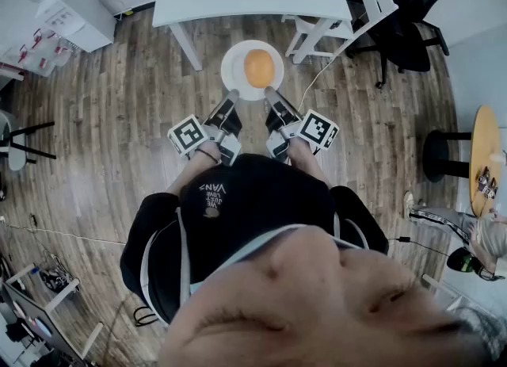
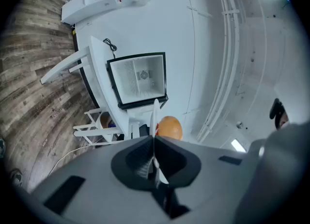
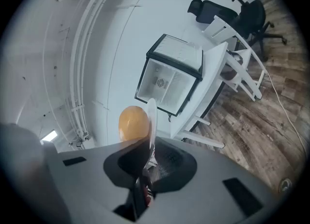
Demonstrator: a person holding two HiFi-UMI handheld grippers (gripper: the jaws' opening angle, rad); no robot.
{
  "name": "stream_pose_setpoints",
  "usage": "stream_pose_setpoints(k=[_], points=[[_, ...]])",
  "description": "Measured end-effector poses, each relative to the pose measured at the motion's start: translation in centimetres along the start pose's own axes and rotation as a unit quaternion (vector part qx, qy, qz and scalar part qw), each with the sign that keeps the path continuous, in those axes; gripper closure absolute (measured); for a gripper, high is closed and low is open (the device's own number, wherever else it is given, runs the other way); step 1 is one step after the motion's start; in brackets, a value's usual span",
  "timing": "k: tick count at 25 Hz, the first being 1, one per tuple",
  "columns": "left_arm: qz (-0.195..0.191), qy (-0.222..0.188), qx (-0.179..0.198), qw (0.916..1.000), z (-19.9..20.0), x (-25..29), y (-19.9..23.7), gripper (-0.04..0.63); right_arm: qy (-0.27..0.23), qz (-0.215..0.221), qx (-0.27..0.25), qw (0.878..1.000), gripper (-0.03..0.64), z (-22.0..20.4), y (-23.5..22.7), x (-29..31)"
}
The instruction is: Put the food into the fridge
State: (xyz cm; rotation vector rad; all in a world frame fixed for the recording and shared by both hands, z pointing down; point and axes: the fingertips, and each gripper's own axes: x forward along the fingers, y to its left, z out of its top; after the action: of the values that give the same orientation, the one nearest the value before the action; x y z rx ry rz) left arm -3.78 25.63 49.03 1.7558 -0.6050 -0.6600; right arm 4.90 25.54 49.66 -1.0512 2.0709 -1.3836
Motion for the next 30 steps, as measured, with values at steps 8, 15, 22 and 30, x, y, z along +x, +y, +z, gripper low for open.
stream_pose_setpoints(k=[8, 15, 22, 30], points=[[0.009, 0.003, -0.006, 0.9999, -0.3, -0.7, 0.3, 0.572, 0.004, -0.009, 0.008, 1.000, 0.575, -0.7, -0.1, -0.4], [0.014, 0.002, -0.007, 0.9999, -0.1, -1.2, 0.4, 0.572, 0.002, -0.007, 0.013, 1.000, 0.575, -1.1, 0.2, -0.2], [0.011, 0.001, -0.003, 0.9999, 0.1, -1.2, 0.5, 0.572, -0.001, -0.022, 0.010, 1.000, 0.575, -1.0, -0.5, -0.4], [0.014, 0.004, -0.011, 0.9998, 0.9, -1.6, 1.2, 0.572, -0.005, -0.020, 0.012, 1.000, 0.575, -1.5, -0.3, 0.6]])
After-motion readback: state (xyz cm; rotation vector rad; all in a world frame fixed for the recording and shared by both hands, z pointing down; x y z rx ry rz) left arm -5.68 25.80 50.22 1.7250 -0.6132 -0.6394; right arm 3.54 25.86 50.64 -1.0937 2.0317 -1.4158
